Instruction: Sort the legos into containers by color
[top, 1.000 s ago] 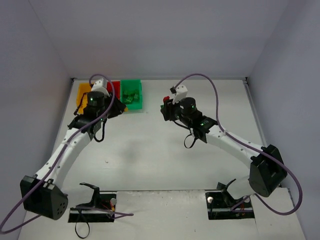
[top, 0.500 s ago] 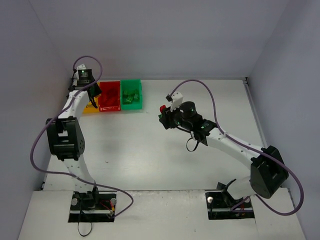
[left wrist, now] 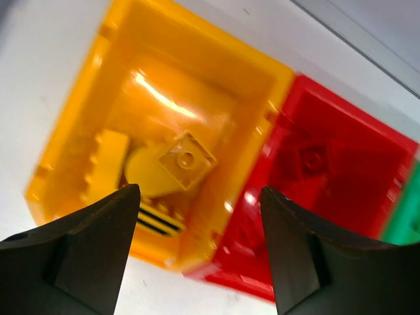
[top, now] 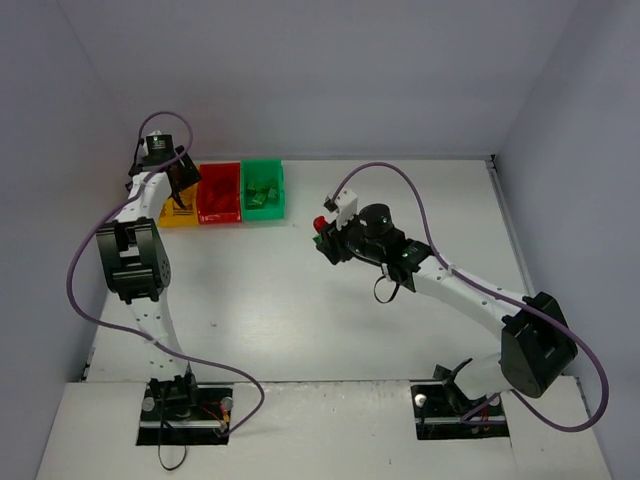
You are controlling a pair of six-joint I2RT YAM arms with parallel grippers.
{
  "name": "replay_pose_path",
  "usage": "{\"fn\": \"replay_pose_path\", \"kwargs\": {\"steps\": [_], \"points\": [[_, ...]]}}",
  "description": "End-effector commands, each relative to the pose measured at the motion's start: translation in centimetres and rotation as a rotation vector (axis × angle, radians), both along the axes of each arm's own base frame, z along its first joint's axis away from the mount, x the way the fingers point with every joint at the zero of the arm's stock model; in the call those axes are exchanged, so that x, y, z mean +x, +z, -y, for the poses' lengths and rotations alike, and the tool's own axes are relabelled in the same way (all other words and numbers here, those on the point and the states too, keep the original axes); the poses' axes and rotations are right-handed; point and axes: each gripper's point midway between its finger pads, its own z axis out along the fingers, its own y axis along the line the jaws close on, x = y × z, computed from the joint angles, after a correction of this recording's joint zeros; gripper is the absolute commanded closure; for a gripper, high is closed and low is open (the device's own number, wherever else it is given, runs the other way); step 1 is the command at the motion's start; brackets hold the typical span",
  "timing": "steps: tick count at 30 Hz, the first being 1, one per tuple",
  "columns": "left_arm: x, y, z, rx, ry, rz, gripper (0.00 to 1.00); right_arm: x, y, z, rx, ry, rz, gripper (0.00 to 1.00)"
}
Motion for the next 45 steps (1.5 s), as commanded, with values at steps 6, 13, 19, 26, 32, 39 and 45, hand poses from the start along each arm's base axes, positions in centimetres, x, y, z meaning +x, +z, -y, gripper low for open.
{"fn": "replay_pose_path", "kwargs": {"steps": [6, 13, 19, 26, 32, 39, 45], "points": [[-6.8, 11.7, 13.7, -0.285, -0.365, 0.123, 0.32, -1.2, 5.9, -2.1, -0.003, 0.287, 0.291, 0.98], [-18.3, 15.2, 27.7, -0.562, -0.817, 0.059, 0.27, -2.6, 7.3, -2.9, -0.027, 0.434, 0.36, 0.93], [-25.2, 18.0, 32.5, -0.604, -1.001, 0.153, 0.2, -3.9, 8.4, -3.4, 0.007, 0.495, 0.37, 0.91], [-26.9, 17.8, 33.7, -0.63, -1.051, 0.132, 0.2, -4.6, 9.2, -3.1, 0.022, 0.507, 0.389, 0.9], [-26.7, 16.7, 33.8, -0.611, -1.036, 0.103, 0.2, -5.3, 9.7, -3.1, 0.034, 0.52, 0.396, 0.89], [-26.2, 17.4, 35.0, -0.635, -1.056, 0.125, 0.28, -5.4, 9.4, -3.2, 0.03, 0.522, 0.394, 0.89], [-26.6, 16.7, 35.5, -0.661, -1.085, 0.09, 0.71, -5.0, 9.2, -3.1, 0.017, 0.5, 0.391, 0.86]]}}
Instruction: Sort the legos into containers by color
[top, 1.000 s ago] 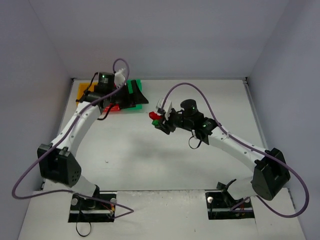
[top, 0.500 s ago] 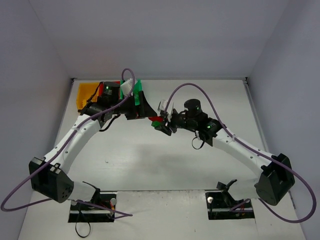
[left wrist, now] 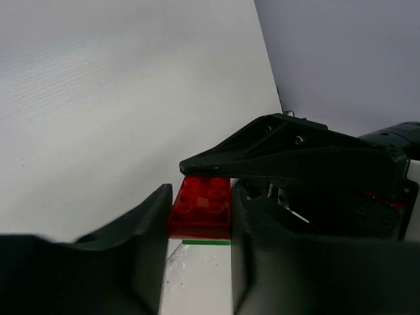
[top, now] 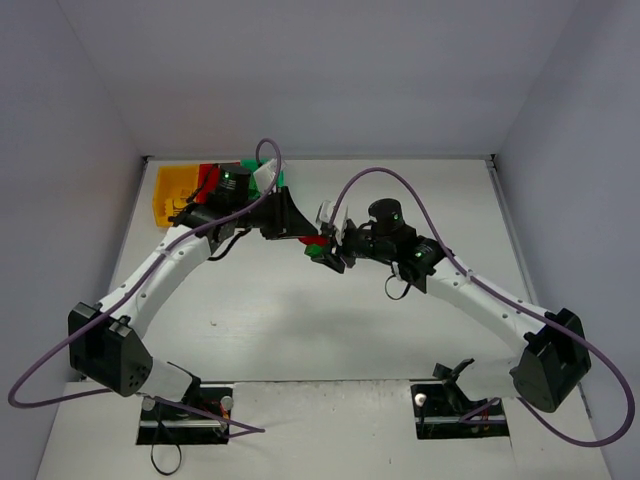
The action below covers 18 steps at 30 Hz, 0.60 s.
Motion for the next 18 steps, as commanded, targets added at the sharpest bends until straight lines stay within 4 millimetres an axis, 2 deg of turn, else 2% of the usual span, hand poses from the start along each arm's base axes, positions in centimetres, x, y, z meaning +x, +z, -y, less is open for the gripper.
{"fn": "replay_pose_path", "kwargs": {"steps": [1, 2, 4, 5, 7, 8, 9, 12, 16, 18], "points": [[0.2, 2.3, 0.6, -0.045, -0.027, 0.079, 0.88, 0.6, 4.3, -0.6, 0.085, -0.003, 0.116, 0.86], [0.2, 2.3, 0.6, -0.046, -0.029, 0.08, 0.94, 0.7, 4.3, -0.5, 0.087, -0.017, 0.106, 0.83], [0.2, 2.4, 0.6, -0.046, -0.025, 0.095, 0.97, 1.3, 4.3, -0.4, 0.088, -0.058, 0.095, 0.74], [0.3, 2.5, 0.5, -0.046, -0.02, 0.104, 0.97, 1.5, 4.3, -0.3, 0.09, -0.074, 0.089, 0.6], [0.8, 2.9, 0.2, -0.041, 0.01, 0.134, 1.0, 2.4, 4.5, 0.1, 0.105, -0.149, 0.06, 0.46], [1.0, 3.0, 0.1, -0.038, 0.022, 0.146, 1.0, 2.7, 4.4, 0.2, 0.109, -0.176, 0.046, 0.31], [1.1, 3.1, 0.0, -0.036, 0.033, 0.156, 1.0, 2.8, 4.4, 0.4, 0.124, -0.206, 0.016, 0.25], [2.0, 3.8, -0.5, -0.037, 0.088, 0.208, 1.0, 3.2, 4.2, 0.8, 0.155, -0.286, -0.054, 0.12], [3.3, 4.3, -1.1, -0.035, 0.174, 0.254, 1.0, 3.3, 4.3, 0.8, 0.216, -0.35, -0.153, 0.0], [3.6, 4.7, -1.3, -0.048, 0.207, 0.273, 1.0, 3.1, 4.9, 0.5, 0.266, -0.375, -0.221, 0.0]]}}
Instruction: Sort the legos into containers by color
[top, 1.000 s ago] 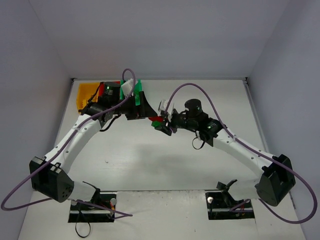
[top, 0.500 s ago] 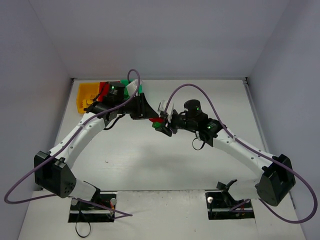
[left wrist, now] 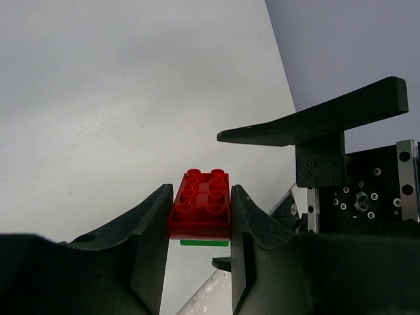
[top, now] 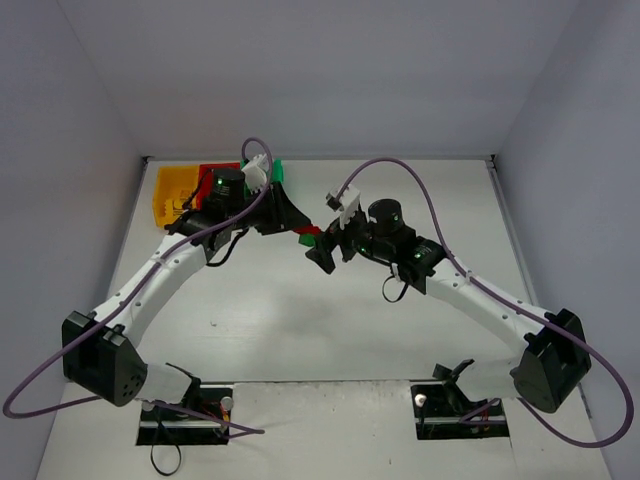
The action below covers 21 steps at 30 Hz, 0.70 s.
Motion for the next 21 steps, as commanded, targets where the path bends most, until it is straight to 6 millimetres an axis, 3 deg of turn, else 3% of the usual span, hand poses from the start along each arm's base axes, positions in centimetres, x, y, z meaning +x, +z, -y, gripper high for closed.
{"fn": "replay_pose_path", "kwargs": {"steps": [1, 9, 14, 21], "points": [[1.7, 4.7, -0.6, -0.07, 0.096, 0.18, 1.0, 0.8, 5.1, -0.8, 0.202, -0.092, -0.018, 0.0], [2.4, 5.9, -0.8, -0.134, 0.168, 0.207, 1.0, 1.5, 6.7, -2.3, 0.369, -0.176, -0.141, 0.06], [2.2, 6.0, -0.5, -0.156, 0.17, 0.2, 1.0, 2.4, 6.4, -3.5, 0.381, -0.199, -0.172, 0.12], [1.9, 5.8, -0.7, -0.147, 0.184, 0.207, 1.0, 3.6, 6.5, -3.5, 0.424, -0.268, -0.169, 0.34]]}}
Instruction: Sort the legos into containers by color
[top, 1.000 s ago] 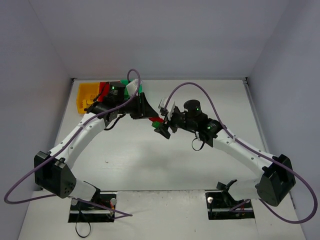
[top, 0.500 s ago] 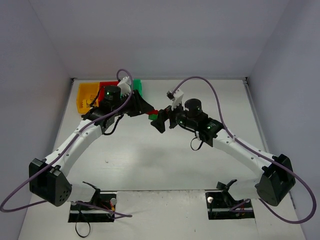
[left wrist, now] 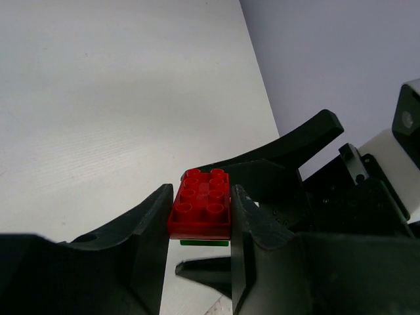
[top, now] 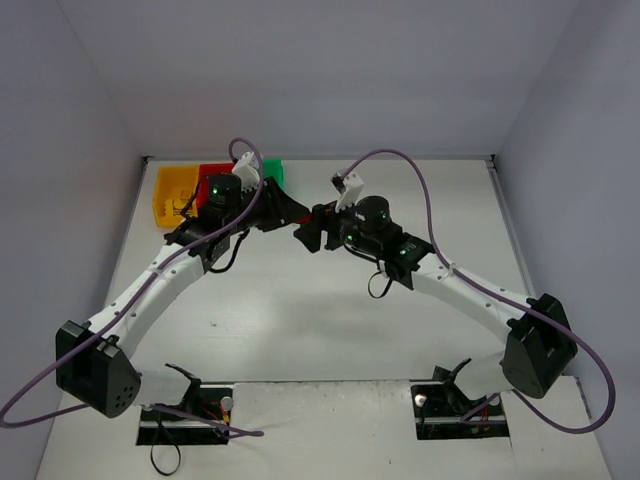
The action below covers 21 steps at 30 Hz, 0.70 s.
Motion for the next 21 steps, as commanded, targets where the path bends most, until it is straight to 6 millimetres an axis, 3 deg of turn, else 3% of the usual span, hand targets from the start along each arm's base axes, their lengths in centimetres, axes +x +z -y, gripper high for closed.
{"fn": "replay_pose_path", "kwargs": {"steps": [1, 6, 14, 21], "points": [[-0.2, 3.9, -0.1, -0.064, 0.016, 0.114, 1.0, 1.7, 5.5, -0.5, 0.135, -0.072, 0.105, 0.38], [-0.1, 3.2, -0.2, -0.053, 0.026, 0.103, 1.0, 2.2, 5.9, -0.1, 0.148, -0.109, 0.114, 0.53], [0.8, 3.9, -0.4, -0.067, 0.063, 0.152, 1.0, 1.7, 4.2, -0.5, 0.12, -0.085, 0.061, 0.99], [3.0, 3.2, -2.1, 0.031, 0.176, 0.193, 1.0, -0.4, -0.8, -0.1, 0.044, -0.05, -0.042, 1.0]]}}
